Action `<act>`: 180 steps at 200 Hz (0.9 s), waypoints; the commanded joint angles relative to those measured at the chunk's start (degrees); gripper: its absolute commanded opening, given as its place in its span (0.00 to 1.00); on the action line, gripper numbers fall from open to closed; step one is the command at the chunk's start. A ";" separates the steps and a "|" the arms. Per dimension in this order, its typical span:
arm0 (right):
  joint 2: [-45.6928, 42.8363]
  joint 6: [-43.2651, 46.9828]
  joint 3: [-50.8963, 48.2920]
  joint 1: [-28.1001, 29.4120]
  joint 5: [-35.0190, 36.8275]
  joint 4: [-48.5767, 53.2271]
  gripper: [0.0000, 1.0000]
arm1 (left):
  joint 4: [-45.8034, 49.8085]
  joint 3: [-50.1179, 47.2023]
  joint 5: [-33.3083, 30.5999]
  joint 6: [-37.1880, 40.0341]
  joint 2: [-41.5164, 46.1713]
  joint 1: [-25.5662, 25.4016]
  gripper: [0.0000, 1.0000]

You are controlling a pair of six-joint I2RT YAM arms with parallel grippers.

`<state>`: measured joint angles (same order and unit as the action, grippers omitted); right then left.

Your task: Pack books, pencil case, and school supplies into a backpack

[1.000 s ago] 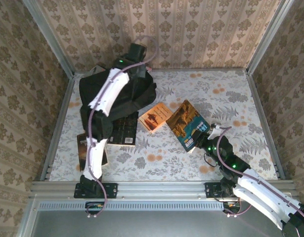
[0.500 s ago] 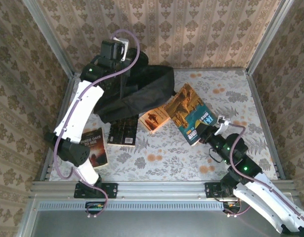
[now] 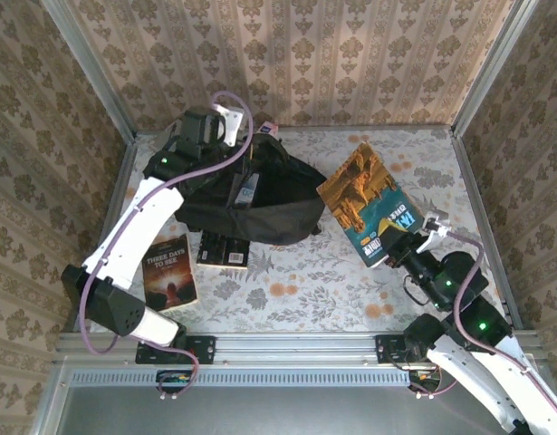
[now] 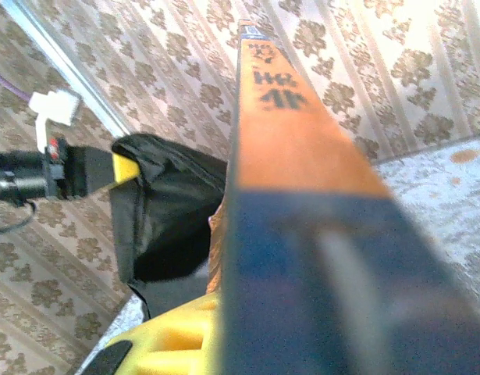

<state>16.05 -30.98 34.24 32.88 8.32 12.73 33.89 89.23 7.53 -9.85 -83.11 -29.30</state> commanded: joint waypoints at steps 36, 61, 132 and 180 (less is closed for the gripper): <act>13.71 -13.68 3.23 -0.14 -19.00 -3.15 0.00 | -10.87 -11.47 4.22 -8.12 11.85 -1.89 0.00; 19.63 -27.45 -2.83 -0.17 -26.73 -12.88 0.00 | -13.85 -17.28 2.73 -11.22 16.06 -2.08 0.00; 33.67 -42.43 -11.59 -0.10 -31.61 -34.31 0.00 | -20.38 -25.94 5.17 -15.48 21.29 -3.12 0.00; 43.97 -48.65 -7.96 -0.19 -32.44 -46.90 0.00 | -22.31 -28.52 7.18 -16.17 21.32 -4.53 0.00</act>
<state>57.04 -74.30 22.41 32.82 -21.74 -20.60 17.61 61.06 11.62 -24.49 -63.29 -32.88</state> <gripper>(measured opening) 0.147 0.047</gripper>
